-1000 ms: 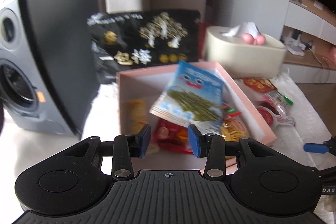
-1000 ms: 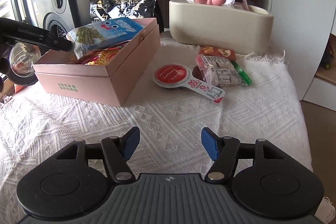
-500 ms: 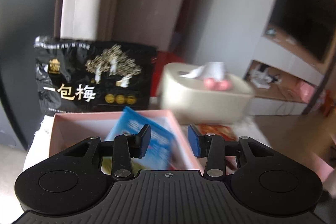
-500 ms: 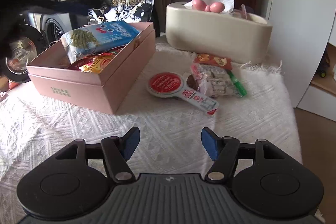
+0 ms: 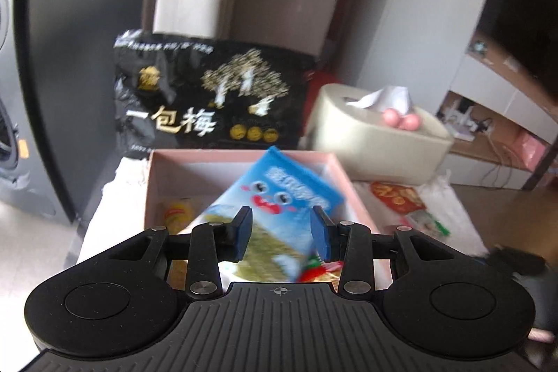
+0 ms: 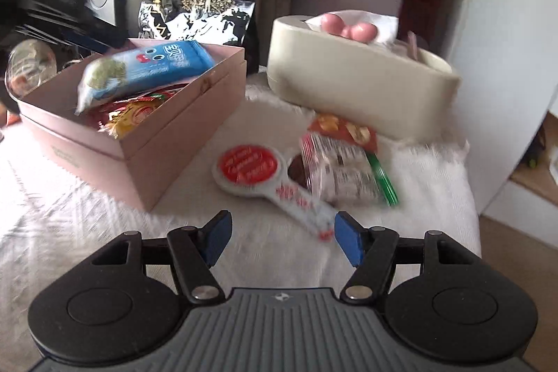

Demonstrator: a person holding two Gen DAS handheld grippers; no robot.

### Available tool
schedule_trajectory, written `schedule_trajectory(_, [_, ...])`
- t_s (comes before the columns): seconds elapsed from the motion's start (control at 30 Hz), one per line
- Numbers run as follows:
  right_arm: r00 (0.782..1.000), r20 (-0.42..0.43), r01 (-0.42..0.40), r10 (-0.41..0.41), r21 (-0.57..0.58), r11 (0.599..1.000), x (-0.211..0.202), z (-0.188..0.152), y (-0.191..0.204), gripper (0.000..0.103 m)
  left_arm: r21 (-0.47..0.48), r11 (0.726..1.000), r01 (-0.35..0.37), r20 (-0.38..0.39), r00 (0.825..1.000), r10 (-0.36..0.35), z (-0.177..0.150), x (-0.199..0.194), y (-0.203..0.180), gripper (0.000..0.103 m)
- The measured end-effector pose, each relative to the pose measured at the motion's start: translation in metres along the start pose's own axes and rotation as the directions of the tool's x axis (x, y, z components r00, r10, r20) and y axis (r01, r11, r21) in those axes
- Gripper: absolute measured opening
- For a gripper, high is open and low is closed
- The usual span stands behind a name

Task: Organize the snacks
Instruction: 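Grasp the red round sauce sachet by its handle with the left tool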

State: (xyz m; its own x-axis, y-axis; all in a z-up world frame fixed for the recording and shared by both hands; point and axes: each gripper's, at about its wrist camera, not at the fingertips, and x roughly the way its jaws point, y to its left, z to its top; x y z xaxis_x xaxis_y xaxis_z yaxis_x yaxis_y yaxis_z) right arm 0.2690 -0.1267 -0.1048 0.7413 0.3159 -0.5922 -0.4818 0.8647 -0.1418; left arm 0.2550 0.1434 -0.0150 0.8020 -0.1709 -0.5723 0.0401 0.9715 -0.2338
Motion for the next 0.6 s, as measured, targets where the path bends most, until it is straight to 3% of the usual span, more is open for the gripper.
schedule_trajectory(0.17, [0.999, -0.033, -0.013, 0.013, 0.023, 1.000, 0.026, 0.012, -0.007, 0.066, -0.079, 0.997, 0.001, 0.035, 0.999, 0.001, 0.009, 0.008, 0.006, 0.041])
schedule_trajectory(0.23, [0.996, -0.069, -0.043, 0.048, 0.078, 0.996, 0.026, 0.012, -0.010, 0.065, -0.052, 0.997, 0.064, 0.060, 0.996, -0.060, 0.005, 0.001, -0.005, 0.041])
schedule_trajectory(0.4, [0.950, -0.078, -0.287, 0.303, 0.170, 0.943, -0.001, 0.004, -0.012, 0.065, 0.021, 0.974, 0.227, 0.034, 0.973, -0.227, -0.028, -0.016, -0.046, 0.041])
schedule_trajectory(0.5, [0.973, -0.027, -0.226, 0.230, 0.098, 0.969, -0.013, 0.006, -0.003, 0.065, 0.062, 0.971, 0.231, 0.016, 0.972, -0.232, -0.054, -0.021, -0.065, 0.042])
schedule_trajectory(0.6, [0.988, -0.018, -0.151, 0.153, 0.079, 0.985, -0.002, 0.011, 0.003, 0.065, 0.037, 0.978, 0.206, -0.004, 0.979, -0.206, -0.077, -0.021, -0.070, 0.041])
